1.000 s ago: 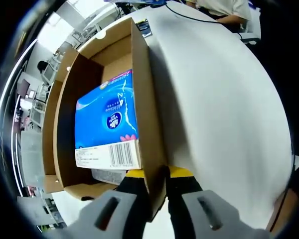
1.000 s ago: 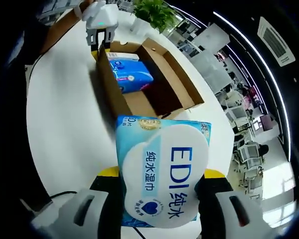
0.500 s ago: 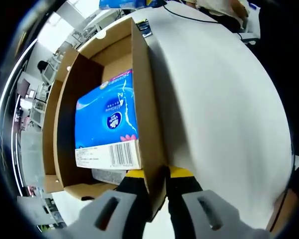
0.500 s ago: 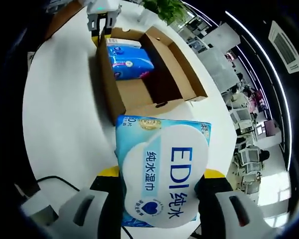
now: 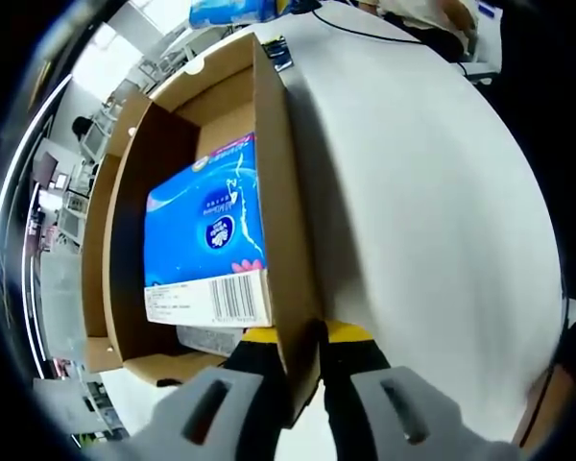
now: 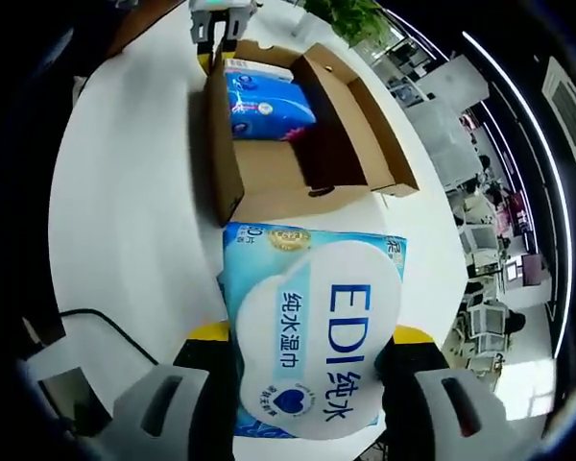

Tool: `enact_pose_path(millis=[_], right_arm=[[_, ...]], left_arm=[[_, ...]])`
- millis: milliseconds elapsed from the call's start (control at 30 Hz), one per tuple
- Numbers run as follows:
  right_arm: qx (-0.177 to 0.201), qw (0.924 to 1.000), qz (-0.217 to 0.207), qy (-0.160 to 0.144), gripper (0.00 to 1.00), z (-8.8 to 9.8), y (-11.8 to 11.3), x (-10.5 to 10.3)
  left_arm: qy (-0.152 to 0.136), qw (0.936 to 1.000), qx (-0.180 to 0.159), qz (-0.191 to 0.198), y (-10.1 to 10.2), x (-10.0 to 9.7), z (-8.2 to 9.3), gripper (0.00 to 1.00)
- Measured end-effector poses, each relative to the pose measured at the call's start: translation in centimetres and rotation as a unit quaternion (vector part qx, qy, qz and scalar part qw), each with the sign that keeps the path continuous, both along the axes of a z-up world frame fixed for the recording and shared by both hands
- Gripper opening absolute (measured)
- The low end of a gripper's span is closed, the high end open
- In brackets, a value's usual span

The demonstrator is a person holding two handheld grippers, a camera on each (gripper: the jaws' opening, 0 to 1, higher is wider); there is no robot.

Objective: Operate the shoe box by opening the lid, removing the specified soft item, and placing it in the target area until the item is outside and the box remains undamaged.

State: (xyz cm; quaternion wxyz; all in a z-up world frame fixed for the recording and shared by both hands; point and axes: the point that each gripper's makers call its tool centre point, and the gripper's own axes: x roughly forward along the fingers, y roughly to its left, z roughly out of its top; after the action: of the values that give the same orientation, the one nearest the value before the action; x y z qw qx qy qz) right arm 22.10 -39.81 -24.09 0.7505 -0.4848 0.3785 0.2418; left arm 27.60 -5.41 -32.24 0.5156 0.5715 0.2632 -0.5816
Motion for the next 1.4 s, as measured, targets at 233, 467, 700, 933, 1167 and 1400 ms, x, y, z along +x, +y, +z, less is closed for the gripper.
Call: enact_pose_path(millis=[233, 467, 700, 933, 1167, 1400], right_arm=[[-0.009, 0.9998, 0.015, 0.013, 0.58, -0.5, -0.4, 0.1], [-0.012, 0.9993, 0.028, 0.023, 0.58, -0.7, -0.7, -0.1], [-0.017, 0.9986, 0.036, 0.033, 0.58, -0.7, -0.9, -0.1], [-0.02, 0.9975, 0.046, 0.05, 0.58, -1.0, -1.0, -0.1], [-0.019, 0.996, 0.056, 0.067, 0.58, -1.3, -0.7, -0.3], [-0.023, 0.994, 0.071, 0.08, 0.58, -2.2, -0.6, -0.4]], left_arm=[[-0.005, 1.0, 0.006, 0.001, 0.0, 0.1, -0.1, 0.11], [-0.004, 1.0, 0.006, 0.001, 0.0, 0.1, -0.1, 0.11], [-0.004, 1.0, 0.006, 0.001, 0.0, 0.1, -0.1, 0.11], [-0.005, 1.0, 0.006, 0.0, 0.0, 0.0, -0.1, 0.11], [-0.005, 1.0, 0.006, 0.0, 0.1, 0.0, -0.1, 0.11], [-0.005, 1.0, 0.005, 0.001, 0.1, -0.1, -0.1, 0.11]])
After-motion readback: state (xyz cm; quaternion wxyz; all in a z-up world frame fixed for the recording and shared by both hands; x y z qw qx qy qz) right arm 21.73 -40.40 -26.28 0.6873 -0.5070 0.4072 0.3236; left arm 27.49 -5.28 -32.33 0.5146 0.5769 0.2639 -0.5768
